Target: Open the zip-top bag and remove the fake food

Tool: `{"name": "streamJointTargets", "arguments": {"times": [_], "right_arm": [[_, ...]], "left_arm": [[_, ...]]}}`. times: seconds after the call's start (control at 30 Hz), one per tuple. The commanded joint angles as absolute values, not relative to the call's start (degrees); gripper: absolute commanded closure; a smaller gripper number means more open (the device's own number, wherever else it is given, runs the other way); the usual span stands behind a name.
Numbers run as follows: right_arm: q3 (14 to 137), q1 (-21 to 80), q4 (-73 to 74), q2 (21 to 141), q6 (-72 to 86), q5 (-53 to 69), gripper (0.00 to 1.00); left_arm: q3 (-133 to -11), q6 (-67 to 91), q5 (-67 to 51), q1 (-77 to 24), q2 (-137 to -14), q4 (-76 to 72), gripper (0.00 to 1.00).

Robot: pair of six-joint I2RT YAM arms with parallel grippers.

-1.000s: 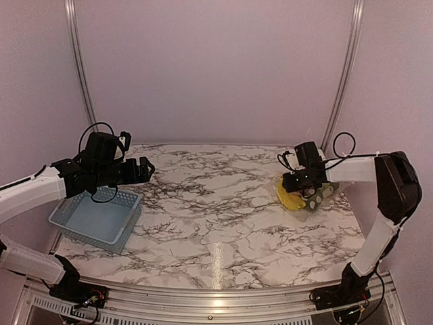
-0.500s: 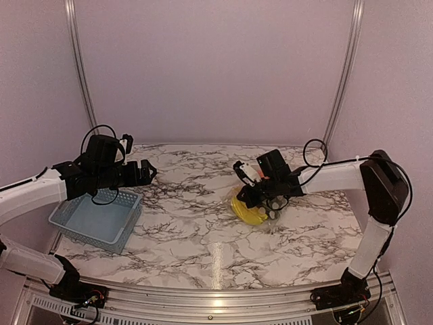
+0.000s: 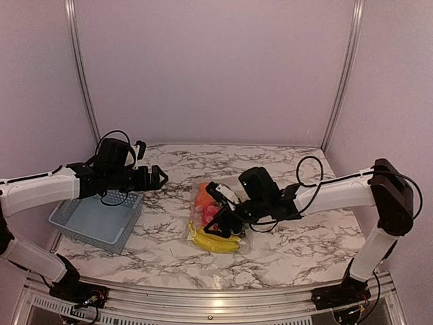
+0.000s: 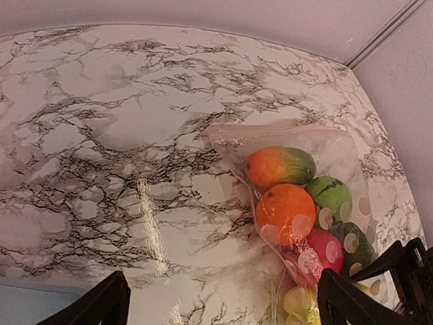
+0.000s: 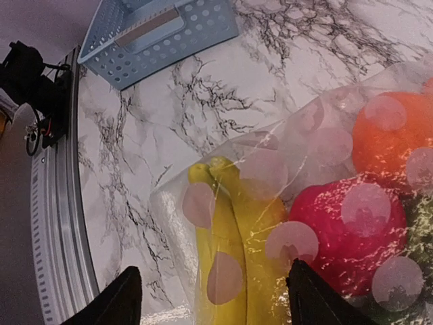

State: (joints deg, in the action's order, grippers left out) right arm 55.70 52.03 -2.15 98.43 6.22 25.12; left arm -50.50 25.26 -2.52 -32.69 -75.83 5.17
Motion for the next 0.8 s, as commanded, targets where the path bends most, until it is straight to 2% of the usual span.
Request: {"name": "streamJointTargets", "arguments": {"times": [0.0,0.1,0.33,0.53,0.77], "right_arm": [[54.9,46.8,-7.6,90.3,10.9,27.3,0.16],[53.6,40.1,-10.0,86.7,14.9,28.0,0.1],[54.6,26.3,-7.2,88.6,21.9,24.6,0.09],[58.4,22.5,-4.6,96.2,23.1,21.8,0.06],[60.1,21.0,-11.4,107.2,30.0,29.7,0.07]], "left_arm": [[-50.8,25.1,-6.0,-33.0,-77.5,3.0,0.01],[-50.4,25.1,-6.4,-33.0,-77.3,2.5,0.01],[-50.6,24.6,-6.3,-33.0,-76.5,3.1,0.01],[-50.5,24.6,-5.7,-33.0,-76.0,3.1,0.01],[-50.2,24.4,-4.7,-33.0,-75.6,3.6,0.01]]}}
